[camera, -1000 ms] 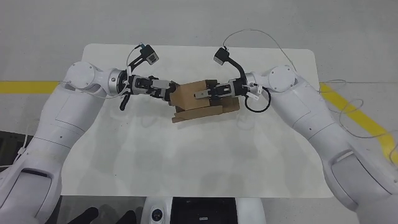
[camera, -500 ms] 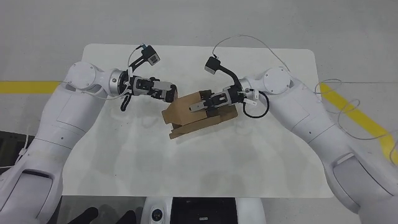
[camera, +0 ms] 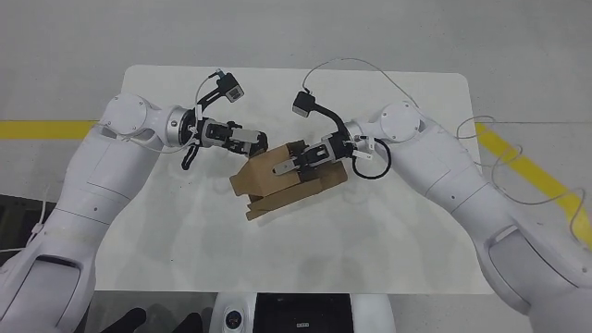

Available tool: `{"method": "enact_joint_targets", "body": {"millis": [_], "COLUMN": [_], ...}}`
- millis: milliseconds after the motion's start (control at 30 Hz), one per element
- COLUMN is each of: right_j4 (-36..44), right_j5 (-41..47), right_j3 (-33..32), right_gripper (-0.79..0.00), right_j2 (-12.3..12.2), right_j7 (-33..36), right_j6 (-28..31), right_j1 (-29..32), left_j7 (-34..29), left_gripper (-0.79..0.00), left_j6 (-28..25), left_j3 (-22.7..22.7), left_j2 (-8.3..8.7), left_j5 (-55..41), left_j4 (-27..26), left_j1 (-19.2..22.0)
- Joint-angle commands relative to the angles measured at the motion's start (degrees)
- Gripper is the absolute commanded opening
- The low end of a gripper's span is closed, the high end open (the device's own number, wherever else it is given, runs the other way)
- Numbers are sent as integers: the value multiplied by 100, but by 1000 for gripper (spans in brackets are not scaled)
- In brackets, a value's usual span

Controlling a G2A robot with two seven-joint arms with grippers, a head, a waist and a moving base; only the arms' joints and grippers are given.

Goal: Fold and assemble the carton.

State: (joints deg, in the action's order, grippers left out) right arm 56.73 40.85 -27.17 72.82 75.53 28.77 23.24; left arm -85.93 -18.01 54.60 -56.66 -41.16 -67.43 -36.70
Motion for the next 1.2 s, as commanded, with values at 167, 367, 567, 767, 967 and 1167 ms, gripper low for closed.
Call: {"method": "enact_joint_targets", "body": {"millis": [167, 367, 567, 767, 967, 1167], "right_j4": [-113, -282, -429, -548, -665, -772], "right_j5": [58, 93, -14, -152, -248, -304], "right_j3": [53, -86, -285, -440, -554, -625], "right_gripper": [-785, -785, -785, -785, -785, -785], "right_j2": [65, 23, -90, -147, -143, -91], "right_j7": [-30, -167, -343, -623, -889, -1079], "right_j6": [30, 167, 343, 621, 887, 1077], "right_j1": [-45, -49, 5, 58, 82, 85], "left_j7": [-35, 43, 22, 30, 31, 61], "left_gripper": [0, 0, 0, 0, 0, 0], "left_j6": [11, -75, -56, -64, -65, -58], "left_j3": [34, 104, 185, 256, 296, 268], "left_j2": [-23, -32, -34, -27, -19, -36], "left_j5": [18, 192, 228, 291, 348, 416], "left_j4": [-17, 113, 225, 136, -36, -99], "left_j1": [-6, 65, 120, 92, 8, -49]}}
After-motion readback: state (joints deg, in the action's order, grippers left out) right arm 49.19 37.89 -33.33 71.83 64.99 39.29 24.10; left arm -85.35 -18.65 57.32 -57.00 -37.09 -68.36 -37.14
